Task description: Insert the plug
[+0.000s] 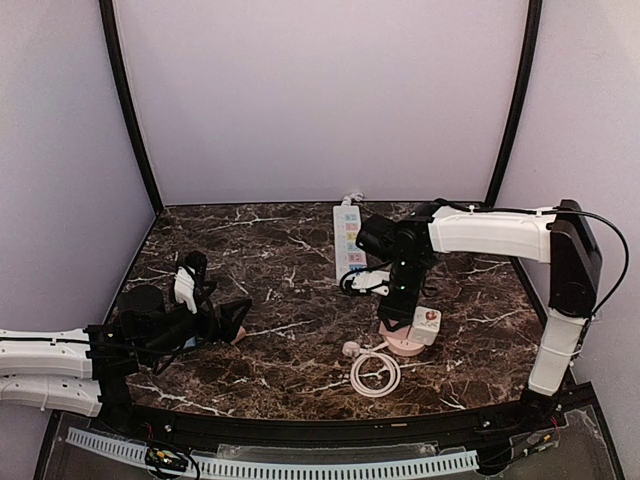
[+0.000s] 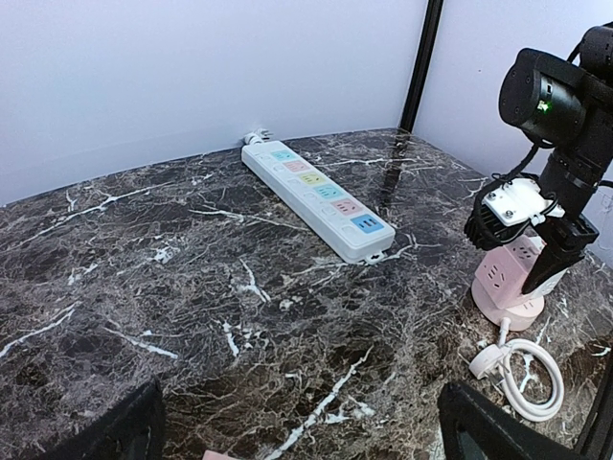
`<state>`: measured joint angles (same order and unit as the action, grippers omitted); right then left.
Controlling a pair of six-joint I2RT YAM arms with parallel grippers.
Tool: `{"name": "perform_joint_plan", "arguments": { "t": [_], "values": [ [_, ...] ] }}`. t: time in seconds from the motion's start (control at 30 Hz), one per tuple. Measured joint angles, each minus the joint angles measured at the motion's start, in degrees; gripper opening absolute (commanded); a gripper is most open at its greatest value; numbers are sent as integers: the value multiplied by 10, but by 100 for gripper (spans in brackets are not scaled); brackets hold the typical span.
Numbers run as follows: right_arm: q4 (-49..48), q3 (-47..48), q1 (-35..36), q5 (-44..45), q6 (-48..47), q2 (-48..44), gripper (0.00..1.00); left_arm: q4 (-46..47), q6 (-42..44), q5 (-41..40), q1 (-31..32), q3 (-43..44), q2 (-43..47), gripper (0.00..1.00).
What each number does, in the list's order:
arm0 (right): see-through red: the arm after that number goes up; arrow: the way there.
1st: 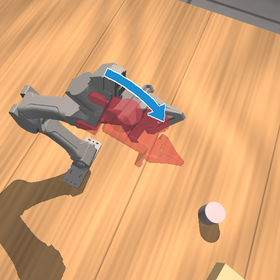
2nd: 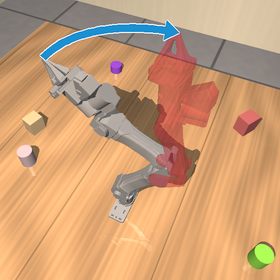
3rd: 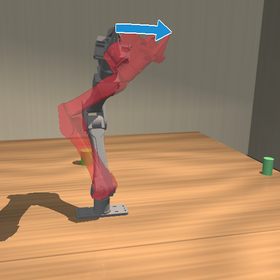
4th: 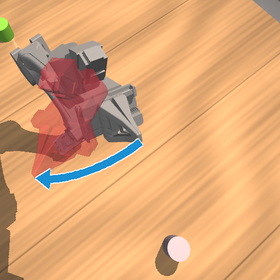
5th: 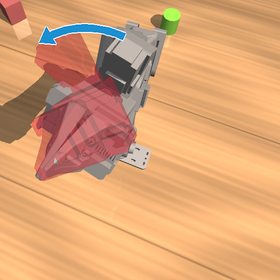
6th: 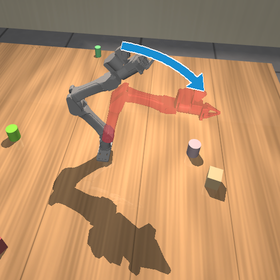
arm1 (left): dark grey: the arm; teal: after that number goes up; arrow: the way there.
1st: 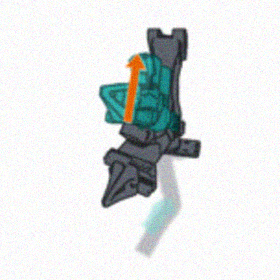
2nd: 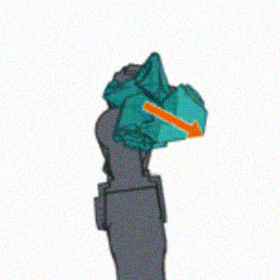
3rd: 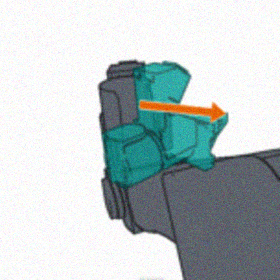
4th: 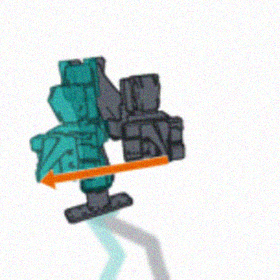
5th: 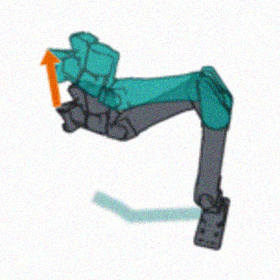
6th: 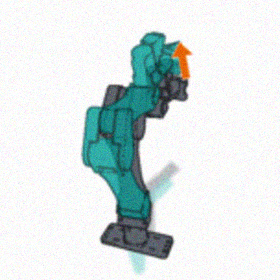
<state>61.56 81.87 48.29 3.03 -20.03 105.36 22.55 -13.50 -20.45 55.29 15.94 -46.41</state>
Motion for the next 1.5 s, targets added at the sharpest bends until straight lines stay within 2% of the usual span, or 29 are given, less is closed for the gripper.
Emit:
{"name": "perform_joint_plan", "arguments": {
  "t": [0.7, 1.17, 1.5],
  "values": [
    [-11, -10, -3, 1, 0, -3, 0, 0, 0, 0, 0, 0, 1, 100],
    [4, 7, -6, -11, -3, 30, 0, 0, 0, 0, 0, 0, 8, 100],
    [-15, -7, -7, -13, -2, 8, 0, 0, 0, 0, 0, -1, 10, 100]
  ]
}}
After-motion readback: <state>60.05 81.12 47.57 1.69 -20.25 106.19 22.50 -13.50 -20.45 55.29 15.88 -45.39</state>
